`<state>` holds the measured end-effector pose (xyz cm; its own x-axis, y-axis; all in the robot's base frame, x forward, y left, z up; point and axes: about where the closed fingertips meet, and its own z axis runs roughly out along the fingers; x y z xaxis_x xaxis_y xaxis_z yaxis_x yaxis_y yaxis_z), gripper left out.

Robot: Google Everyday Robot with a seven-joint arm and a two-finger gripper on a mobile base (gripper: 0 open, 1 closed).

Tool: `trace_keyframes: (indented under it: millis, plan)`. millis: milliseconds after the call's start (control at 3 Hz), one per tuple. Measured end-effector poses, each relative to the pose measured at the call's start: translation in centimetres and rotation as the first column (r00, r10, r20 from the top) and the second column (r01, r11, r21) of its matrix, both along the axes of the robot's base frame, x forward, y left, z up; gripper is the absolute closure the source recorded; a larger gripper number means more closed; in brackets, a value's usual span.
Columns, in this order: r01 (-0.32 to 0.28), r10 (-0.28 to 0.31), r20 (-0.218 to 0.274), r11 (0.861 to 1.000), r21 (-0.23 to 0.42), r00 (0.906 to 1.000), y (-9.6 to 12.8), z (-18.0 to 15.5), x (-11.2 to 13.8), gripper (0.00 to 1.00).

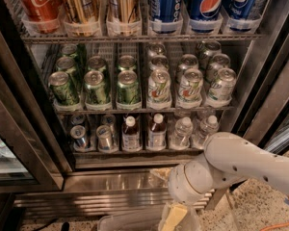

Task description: Pick redbull can from bottom shelf of fridge

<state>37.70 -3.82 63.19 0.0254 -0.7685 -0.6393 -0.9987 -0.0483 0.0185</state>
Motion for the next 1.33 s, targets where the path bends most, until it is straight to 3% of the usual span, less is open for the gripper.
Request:
trace_keyframes:
  millis: [333,667,1000,1333]
  plan:
    - [0.005,-0.005,0.018,1.000,0.006,0.9998,0.7,-0.8,-0.2,0.00]
    - [0.026,-0.032,0.077,0.997,0.076,0.9965,2.2,-1.6,0.0,0.00]
    - [0.044,-0.067,0.168,0.989,0.141,0.9834,3.8,-1.7,1.0,0.00]
    - [0.019,-0.071,0.230,0.975,0.223,0.9706,7.6,-2.0,3.2,0.00]
